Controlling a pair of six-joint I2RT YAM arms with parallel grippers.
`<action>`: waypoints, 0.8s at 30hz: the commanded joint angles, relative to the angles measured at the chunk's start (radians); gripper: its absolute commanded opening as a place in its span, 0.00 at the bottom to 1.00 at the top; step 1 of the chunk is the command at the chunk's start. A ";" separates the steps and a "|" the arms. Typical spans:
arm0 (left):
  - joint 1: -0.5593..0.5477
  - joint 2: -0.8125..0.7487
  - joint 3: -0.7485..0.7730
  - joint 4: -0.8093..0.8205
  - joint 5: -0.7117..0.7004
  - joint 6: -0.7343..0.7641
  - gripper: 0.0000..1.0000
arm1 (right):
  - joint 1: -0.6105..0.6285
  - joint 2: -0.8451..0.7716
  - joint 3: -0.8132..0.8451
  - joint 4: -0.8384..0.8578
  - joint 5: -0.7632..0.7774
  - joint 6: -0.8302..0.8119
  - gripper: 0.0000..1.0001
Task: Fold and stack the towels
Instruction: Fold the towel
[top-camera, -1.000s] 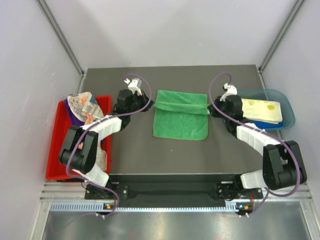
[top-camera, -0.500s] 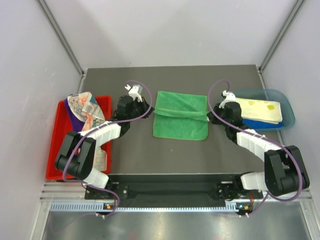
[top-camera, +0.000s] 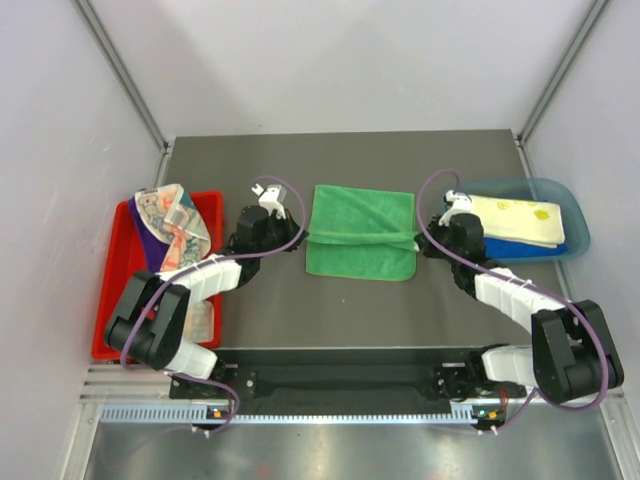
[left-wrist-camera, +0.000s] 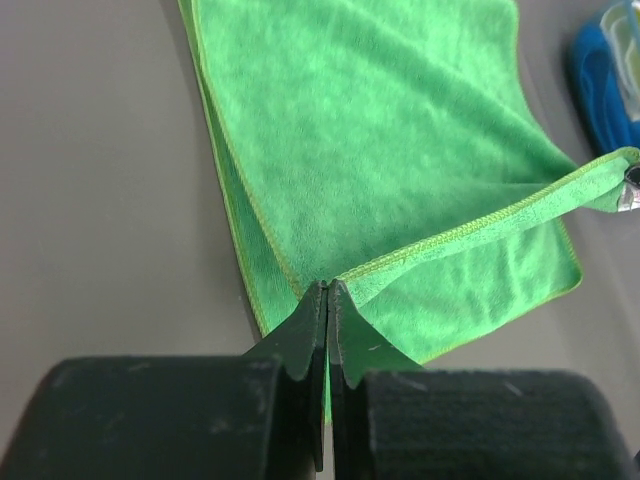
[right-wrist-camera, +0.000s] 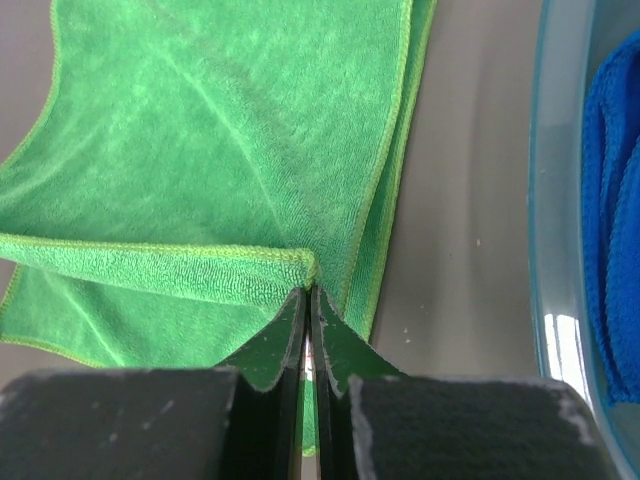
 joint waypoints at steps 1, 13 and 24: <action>-0.013 -0.030 -0.024 0.058 -0.026 0.001 0.00 | 0.018 -0.028 -0.030 0.059 0.003 0.019 0.00; -0.070 0.046 -0.087 0.115 -0.047 -0.028 0.02 | 0.025 0.035 -0.083 0.080 -0.040 0.088 0.00; -0.081 -0.001 -0.139 0.076 -0.078 -0.032 0.00 | 0.027 -0.060 -0.127 0.002 -0.016 0.115 0.15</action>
